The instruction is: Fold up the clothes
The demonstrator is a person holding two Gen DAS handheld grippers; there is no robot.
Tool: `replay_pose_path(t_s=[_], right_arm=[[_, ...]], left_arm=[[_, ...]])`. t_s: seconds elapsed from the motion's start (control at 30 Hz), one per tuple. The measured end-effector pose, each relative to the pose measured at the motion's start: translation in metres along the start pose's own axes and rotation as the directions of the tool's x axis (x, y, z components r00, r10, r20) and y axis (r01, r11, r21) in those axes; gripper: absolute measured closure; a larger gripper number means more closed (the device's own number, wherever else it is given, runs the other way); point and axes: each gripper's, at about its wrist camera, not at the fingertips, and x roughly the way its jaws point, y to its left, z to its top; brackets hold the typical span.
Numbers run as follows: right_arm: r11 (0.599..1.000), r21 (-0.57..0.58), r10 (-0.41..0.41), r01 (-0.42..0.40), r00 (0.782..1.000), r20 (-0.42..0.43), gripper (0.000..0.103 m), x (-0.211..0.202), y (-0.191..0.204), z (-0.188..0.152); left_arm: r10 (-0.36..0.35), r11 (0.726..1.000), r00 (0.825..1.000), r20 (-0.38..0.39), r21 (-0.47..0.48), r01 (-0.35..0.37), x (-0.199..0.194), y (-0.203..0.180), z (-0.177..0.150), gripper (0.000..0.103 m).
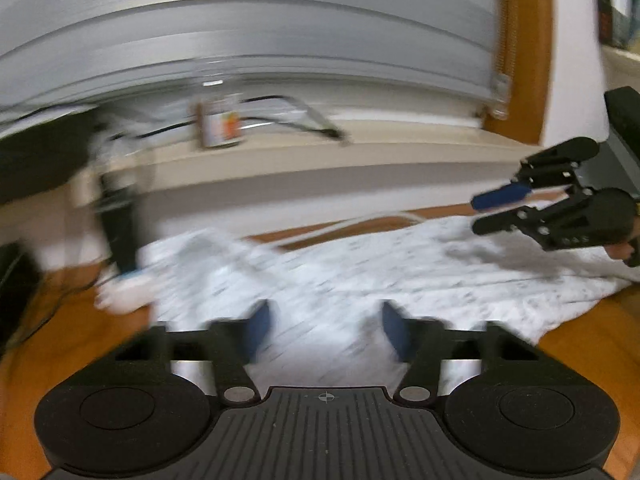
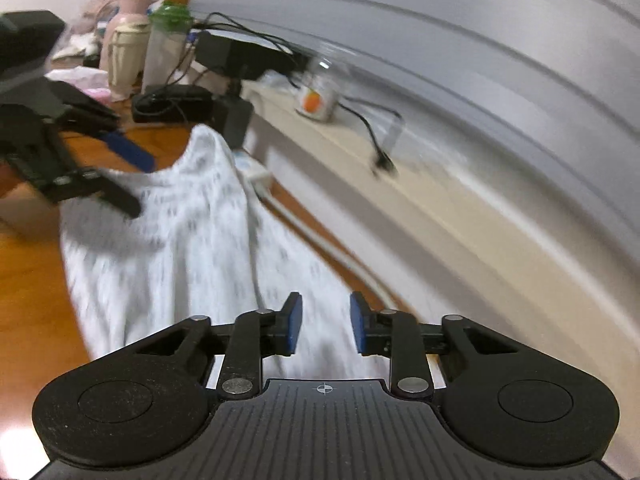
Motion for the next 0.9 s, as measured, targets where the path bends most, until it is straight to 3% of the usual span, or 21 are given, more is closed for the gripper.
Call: replay_pose_path(t_s=[0.17,0.3,0.4,0.5,0.6,0.7,0.77,0.83,0.9], right_arm=[[0.998,0.061,-0.021,0.024,0.999,-0.048,0.078,-0.053,-0.015,-0.062],[0.985,0.145,-0.087,0.097,0.993,-0.074,0.077,-0.087,-0.039,-0.111],[0.957,0.236,-0.149,0.17,0.983,-0.103,0.077,-0.106,-0.066,-0.144],[0.924,0.3,-0.206,0.237,0.97,-0.132,0.077,-0.122,-0.096,-0.172],[0.885,0.357,-0.257,0.298,0.953,-0.159,0.077,-0.125,-0.124,-0.196],[0.86,0.393,-0.27,0.327,0.943,-0.195,0.077,-0.124,-0.143,-0.215],[0.855,0.415,-0.256,0.312,0.949,-0.186,0.076,-0.124,-0.149,-0.224],[0.846,0.446,-0.244,0.29,0.957,-0.16,0.076,-0.125,-0.151,-0.23],[0.84,0.467,-0.236,0.275,0.961,-0.143,0.075,-0.127,-0.151,-0.234]], left_arm=[[-0.039,0.991,0.998,-0.044,0.123,0.044,0.041,-0.041,0.025,0.073],[-0.042,0.986,0.999,-0.008,0.16,0.043,0.065,-0.056,0.042,0.072],[-0.03,0.981,0.999,0.011,0.193,0.027,0.084,-0.06,0.051,0.064],[-0.005,0.973,0.999,-0.053,0.231,0.017,0.112,-0.061,0.049,0.062],[-0.052,0.983,0.99,-0.131,0.165,0.073,0.129,-0.045,0.036,0.062],[-0.14,0.988,0.985,-0.102,0.057,0.146,0.125,-0.026,0.027,0.059],[-0.174,0.984,0.98,-0.095,0.016,0.176,0.122,-0.019,0.024,0.055],[-0.194,0.981,0.976,-0.095,0.009,0.196,0.119,-0.019,0.022,0.041],[-0.2,0.979,0.975,-0.098,0.012,0.203,0.12,-0.021,0.021,0.038]])
